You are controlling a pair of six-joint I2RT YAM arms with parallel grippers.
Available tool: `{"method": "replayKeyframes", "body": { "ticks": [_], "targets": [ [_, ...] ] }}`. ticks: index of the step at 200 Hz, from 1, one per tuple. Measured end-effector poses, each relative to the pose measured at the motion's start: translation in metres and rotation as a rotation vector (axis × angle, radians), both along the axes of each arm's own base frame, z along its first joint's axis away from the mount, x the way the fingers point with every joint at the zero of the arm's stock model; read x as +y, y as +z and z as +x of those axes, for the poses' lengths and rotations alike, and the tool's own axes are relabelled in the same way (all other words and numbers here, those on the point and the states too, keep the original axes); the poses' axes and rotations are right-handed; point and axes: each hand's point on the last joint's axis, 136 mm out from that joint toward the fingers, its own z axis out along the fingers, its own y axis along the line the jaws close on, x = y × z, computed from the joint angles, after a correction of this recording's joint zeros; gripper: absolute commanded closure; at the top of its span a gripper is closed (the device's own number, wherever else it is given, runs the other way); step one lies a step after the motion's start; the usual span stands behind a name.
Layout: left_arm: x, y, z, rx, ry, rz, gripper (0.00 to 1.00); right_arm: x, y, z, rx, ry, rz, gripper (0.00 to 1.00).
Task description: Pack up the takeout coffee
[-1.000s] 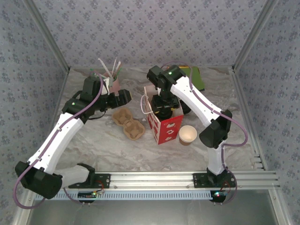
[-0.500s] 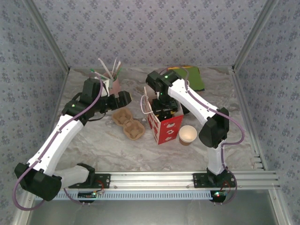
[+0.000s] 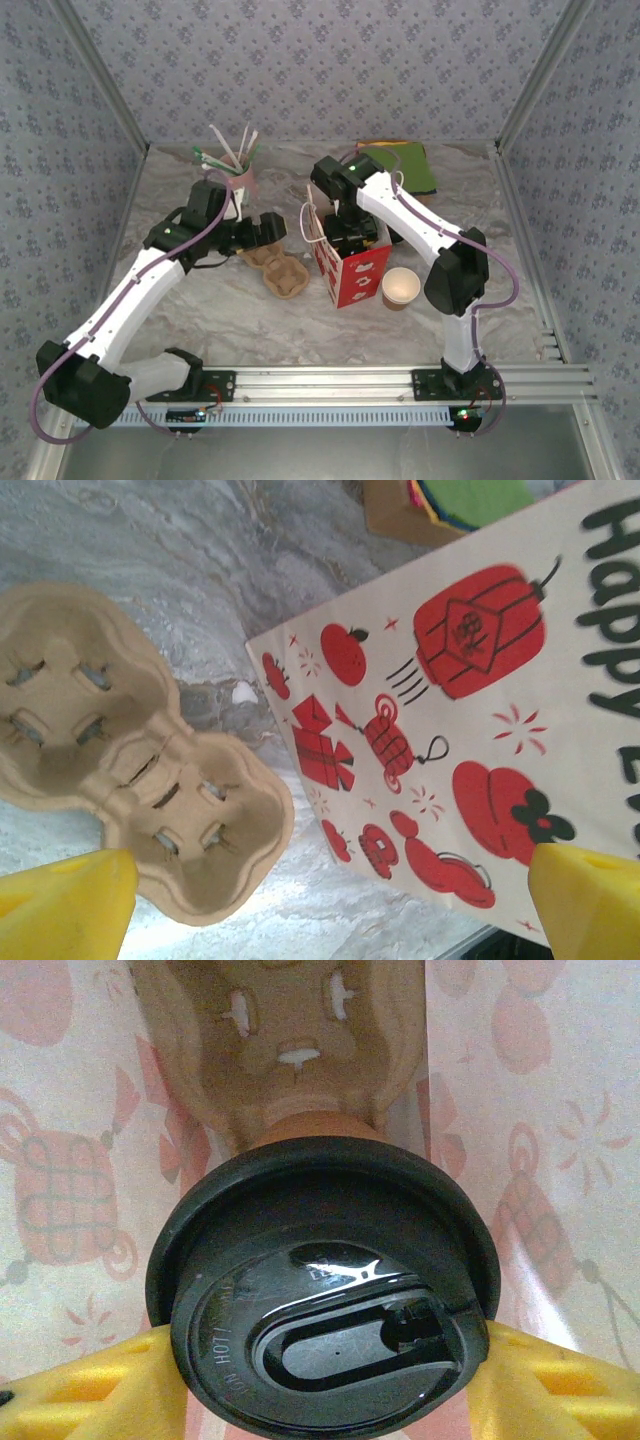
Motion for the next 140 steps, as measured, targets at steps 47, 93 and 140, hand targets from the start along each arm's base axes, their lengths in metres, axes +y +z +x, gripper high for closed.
{"method": "replayKeyframes", "body": {
  "ticks": [47, 93, 140],
  "targets": [
    [-0.0054, -0.0036, -0.0054, 0.009, -0.023, 0.003, 0.00, 0.0001, -0.0005, 0.0001, 0.000, 0.000, 0.000, 0.35],
    [-0.0068, -0.0035, -0.0063, 0.009, -0.027, 0.002, 0.00, -0.0004, 0.0001, -0.0004, 0.002, 0.000, -0.001, 0.35],
    [-0.0068, -0.0035, -0.0063, 0.008, -0.028, 0.003, 0.00, -0.0010, 0.0001, -0.0012, 0.005, 0.000, -0.004, 0.35]
  ]
}}
